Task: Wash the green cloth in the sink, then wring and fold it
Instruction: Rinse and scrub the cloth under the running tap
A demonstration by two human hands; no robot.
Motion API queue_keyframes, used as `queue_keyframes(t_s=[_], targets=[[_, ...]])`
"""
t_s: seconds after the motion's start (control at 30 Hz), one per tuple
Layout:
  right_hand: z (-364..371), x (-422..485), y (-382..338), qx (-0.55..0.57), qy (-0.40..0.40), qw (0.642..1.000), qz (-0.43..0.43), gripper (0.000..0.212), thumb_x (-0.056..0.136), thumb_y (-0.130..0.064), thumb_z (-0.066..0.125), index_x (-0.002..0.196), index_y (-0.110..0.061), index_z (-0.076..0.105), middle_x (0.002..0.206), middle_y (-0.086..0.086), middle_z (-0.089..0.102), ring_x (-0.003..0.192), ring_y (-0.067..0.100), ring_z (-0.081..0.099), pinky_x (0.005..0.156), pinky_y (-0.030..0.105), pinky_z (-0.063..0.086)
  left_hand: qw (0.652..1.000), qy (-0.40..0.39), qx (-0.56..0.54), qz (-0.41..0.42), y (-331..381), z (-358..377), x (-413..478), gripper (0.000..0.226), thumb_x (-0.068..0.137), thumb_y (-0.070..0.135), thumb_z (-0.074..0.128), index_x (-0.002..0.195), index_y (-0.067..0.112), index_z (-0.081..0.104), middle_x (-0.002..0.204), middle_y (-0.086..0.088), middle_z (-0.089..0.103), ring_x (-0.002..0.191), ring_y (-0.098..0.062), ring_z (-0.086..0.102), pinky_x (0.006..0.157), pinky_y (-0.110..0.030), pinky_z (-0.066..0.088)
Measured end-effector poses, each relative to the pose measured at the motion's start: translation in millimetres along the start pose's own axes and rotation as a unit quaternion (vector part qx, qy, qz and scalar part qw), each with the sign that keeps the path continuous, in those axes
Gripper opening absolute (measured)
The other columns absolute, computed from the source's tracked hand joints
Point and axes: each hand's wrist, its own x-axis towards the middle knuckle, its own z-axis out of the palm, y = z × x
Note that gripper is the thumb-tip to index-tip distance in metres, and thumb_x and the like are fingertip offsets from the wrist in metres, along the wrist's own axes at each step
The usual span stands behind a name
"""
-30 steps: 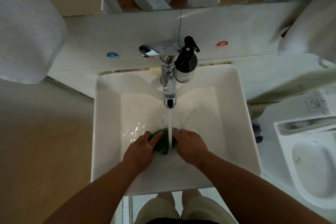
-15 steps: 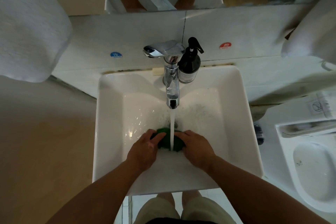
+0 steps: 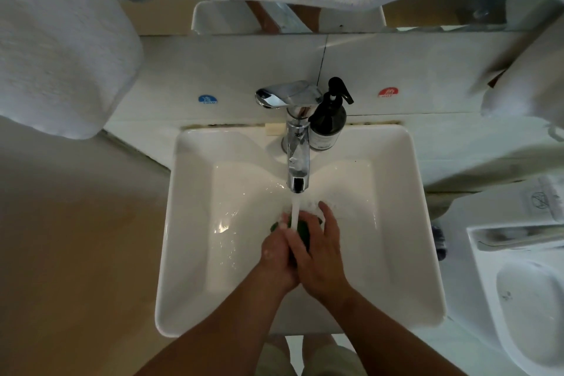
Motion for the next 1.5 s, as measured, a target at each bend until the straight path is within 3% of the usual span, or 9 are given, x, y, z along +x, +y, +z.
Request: queue_keyframes(t_s=[0.4,0.57,0.67,0.73,0.83,1.0,1.23,1.4,1.5], targets=[[21.4,31.5,-5.6,0.159,0.038,0.978,0.133,0.021,0.096,-0.044,0.061,0.098,-0.024,0.067,0.088,-0.005,0.072,0.081,0.008,0.07,0.08,0.039,0.06,0.955,0.187,0.18,0.142,-1.7,5.8,7.4,0.058,0.097,0.052,0.037,0.084,0.012,0.077,0.084,-0.015,0.076,0.087,-0.036,0.07,0.084,-0.048,0.057],[10.6,33.3,-27.7,0.325,0.043,0.896,0.299,0.043,0.1,-0.049,0.051,0.094,-0.011,0.07,0.09,0.009,0.075,0.082,0.022,0.073,0.073,0.036,0.06,0.897,0.169,0.338,0.229,-7.3,-10.2,14.6,0.072,0.082,0.083,0.028,0.083,0.03,0.076,0.092,-0.008,0.077,0.093,-0.031,0.071,0.089,-0.048,0.057],[-5.4,38.7,-32.1,0.457,0.018,0.791,0.406,0.044,0.101,-0.05,0.047,0.1,-0.009,0.061,0.1,0.016,0.069,0.087,0.033,0.069,0.082,0.044,0.058,0.746,0.132,0.551,0.349,-14.1,-25.1,11.9,0.06,0.091,0.072,0.028,0.11,0.025,0.061,0.092,-0.003,0.072,0.089,-0.024,0.071,0.082,-0.037,0.056],[-14.5,41.8,-35.9,0.481,0.028,0.756,0.443,0.043,0.103,-0.049,0.045,0.091,-0.01,0.059,0.095,0.016,0.066,0.087,0.035,0.066,0.09,0.05,0.056,0.764,0.046,0.529,0.367,-19.5,-34.4,6.2,0.062,0.087,0.077,0.039,0.127,0.031,0.049,0.105,0.003,0.07,0.094,-0.014,0.07,0.082,-0.035,0.059],[-1.1,28.2,-36.9,0.339,0.056,0.885,0.314,0.033,0.103,-0.034,0.042,0.093,-0.012,0.065,0.096,0.015,0.068,0.093,0.033,0.067,0.087,0.044,0.058,0.924,0.009,0.282,0.259,-11.7,-29.5,4.3,0.067,0.085,0.066,0.062,0.141,0.032,0.05,0.135,-0.001,0.061,0.122,-0.02,0.061,0.106,-0.044,0.049],[19.6,2.7,-13.7,0.109,-0.005,0.994,-0.019,0.05,0.095,-0.061,0.032,0.136,-0.041,0.053,0.156,-0.006,0.038,0.146,0.012,0.032,0.118,0.035,0.031,0.976,0.048,0.168,0.131,13.9,-0.7,-12.1,0.041,0.1,0.041,0.052,0.108,0.006,0.072,0.1,-0.015,0.076,0.095,-0.029,0.071,0.096,-0.043,0.053],[7.3,14.8,-34.9,0.161,0.049,0.984,0.058,0.027,0.093,-0.049,0.057,0.093,-0.023,0.066,0.085,-0.008,0.069,0.08,0.006,0.066,0.075,0.027,0.052,0.958,0.129,0.202,0.157,5.9,3.0,0.7,0.041,0.108,0.04,0.032,0.121,0.011,0.057,0.094,-0.003,0.062,0.072,-0.017,0.059,0.061,-0.033,0.049],[15.6,32.8,-28.7,0.116,0.079,0.974,0.176,0.038,0.101,-0.045,0.05,0.101,-0.012,0.07,0.082,-0.002,0.066,0.074,0.012,0.066,0.073,0.019,0.054,0.943,0.13,0.249,0.18,4.6,-4.8,8.6,0.072,0.088,0.076,0.037,0.08,0.018,0.079,0.092,-0.011,0.078,0.089,-0.033,0.072,0.084,-0.048,0.058],[12.5,38.3,-30.9,0.187,0.03,0.949,0.253,0.069,0.091,-0.067,0.038,0.115,-0.008,0.064,0.102,0.017,0.07,0.095,0.034,0.068,0.089,0.044,0.056,0.812,0.172,0.487,0.272,3.7,-7.6,9.3,0.078,0.085,0.079,0.027,0.099,0.018,0.074,0.093,-0.013,0.075,0.092,-0.032,0.07,0.092,-0.044,0.053]])
